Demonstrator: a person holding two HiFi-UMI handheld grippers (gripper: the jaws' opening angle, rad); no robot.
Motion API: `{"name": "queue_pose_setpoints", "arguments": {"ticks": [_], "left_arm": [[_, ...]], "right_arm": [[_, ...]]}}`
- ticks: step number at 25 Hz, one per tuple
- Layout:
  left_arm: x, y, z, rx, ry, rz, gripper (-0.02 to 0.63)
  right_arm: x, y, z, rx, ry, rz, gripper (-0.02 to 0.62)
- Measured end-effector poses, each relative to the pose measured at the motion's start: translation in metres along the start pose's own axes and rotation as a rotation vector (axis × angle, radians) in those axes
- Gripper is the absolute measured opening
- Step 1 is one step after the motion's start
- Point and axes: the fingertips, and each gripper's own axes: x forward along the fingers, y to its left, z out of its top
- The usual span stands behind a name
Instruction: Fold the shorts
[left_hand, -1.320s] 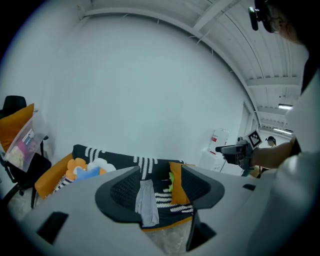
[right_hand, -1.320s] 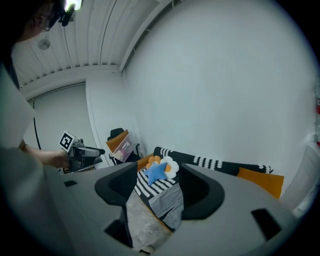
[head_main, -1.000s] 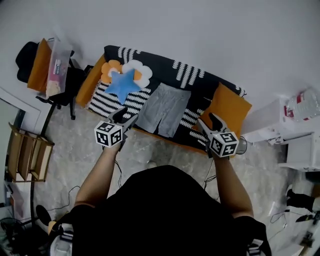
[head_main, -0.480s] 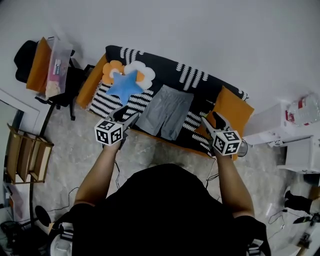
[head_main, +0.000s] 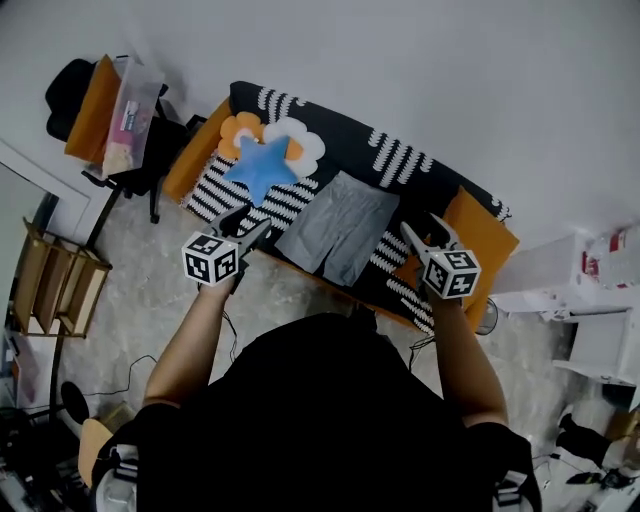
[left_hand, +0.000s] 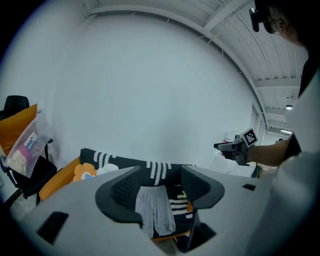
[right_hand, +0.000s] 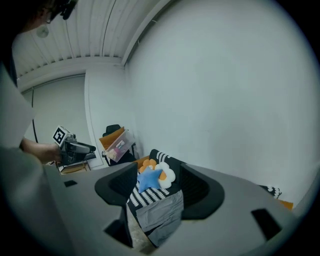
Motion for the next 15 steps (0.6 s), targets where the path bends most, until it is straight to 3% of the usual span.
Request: {"name": "queue_pose_setpoints", "arguments": {"ticks": [15], "left_arm": [[0.065,-0.013,0.018,-0.119,-0.004,0.265,0.273]], "right_arm": [[0.101,-0.125,0.047,-0.090,0.070,0.227,0.270]]}}
